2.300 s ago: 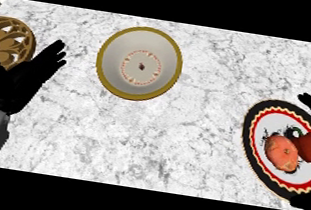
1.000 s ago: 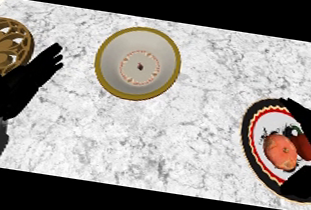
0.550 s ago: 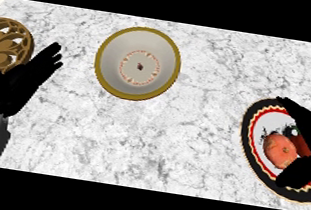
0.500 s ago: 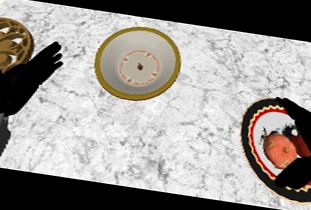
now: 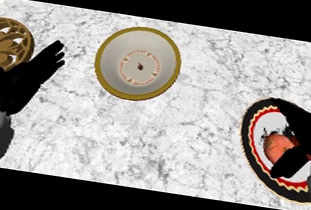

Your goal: Pick the squash from the plate and place it in the bowl

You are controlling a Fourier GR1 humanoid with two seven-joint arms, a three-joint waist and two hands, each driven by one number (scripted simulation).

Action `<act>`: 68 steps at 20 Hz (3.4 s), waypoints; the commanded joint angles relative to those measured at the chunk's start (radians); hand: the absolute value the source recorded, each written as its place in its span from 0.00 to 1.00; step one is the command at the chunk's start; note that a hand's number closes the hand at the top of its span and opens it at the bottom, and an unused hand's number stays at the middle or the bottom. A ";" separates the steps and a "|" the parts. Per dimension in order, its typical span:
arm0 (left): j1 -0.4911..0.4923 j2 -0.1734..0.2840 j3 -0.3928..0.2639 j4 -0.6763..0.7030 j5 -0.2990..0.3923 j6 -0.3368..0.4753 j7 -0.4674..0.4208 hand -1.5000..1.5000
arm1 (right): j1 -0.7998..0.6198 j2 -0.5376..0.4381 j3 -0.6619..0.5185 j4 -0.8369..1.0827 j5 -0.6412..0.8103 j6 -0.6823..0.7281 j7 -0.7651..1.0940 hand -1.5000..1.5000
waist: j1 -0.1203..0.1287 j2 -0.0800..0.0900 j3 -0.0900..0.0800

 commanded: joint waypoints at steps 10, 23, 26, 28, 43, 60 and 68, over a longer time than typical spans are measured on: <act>0.034 -0.035 0.011 -0.087 -0.027 -0.026 0.050 0.50 | -0.093 0.051 -0.038 0.375 0.161 -0.126 -0.203 0.00 | 0.011 0.002 0.001; 0.027 -0.076 0.048 -0.066 -0.054 -0.035 0.041 0.50 | -0.037 0.059 -0.057 0.384 0.262 -0.207 -0.369 1.00 | 0.001 -0.001 0.000; -0.024 -0.045 0.077 -0.041 -0.035 -0.062 0.078 0.50 | -0.013 0.049 -0.082 0.377 0.260 -0.229 -0.411 1.00 | -0.002 -0.001 0.000; 0.012 -0.053 0.087 0.053 -0.055 -0.094 -0.061 0.50 | -0.021 0.082 -0.053 0.368 0.295 -0.250 -0.403 1.00 | -0.002 0.000 0.000; 0.021 -0.048 0.113 -0.033 -0.071 -0.064 0.023 0.50 | 0.181 0.355 0.020 0.044 0.409 -0.313 -0.047 1.00 | -0.031 -0.013 -0.002; -0.002 -0.068 0.092 -0.001 -0.071 -0.077 0.030 0.50 | 0.256 0.476 0.778 -0.625 0.764 -0.152 0.768 1.00 | -0.007 -0.006 -0.004; 0.004 -0.074 0.082 0.014 -0.084 -0.082 0.008 0.50 | 0.129 0.474 0.819 -0.628 0.770 -0.047 0.780 1.00 | -0.001 -0.004 -0.007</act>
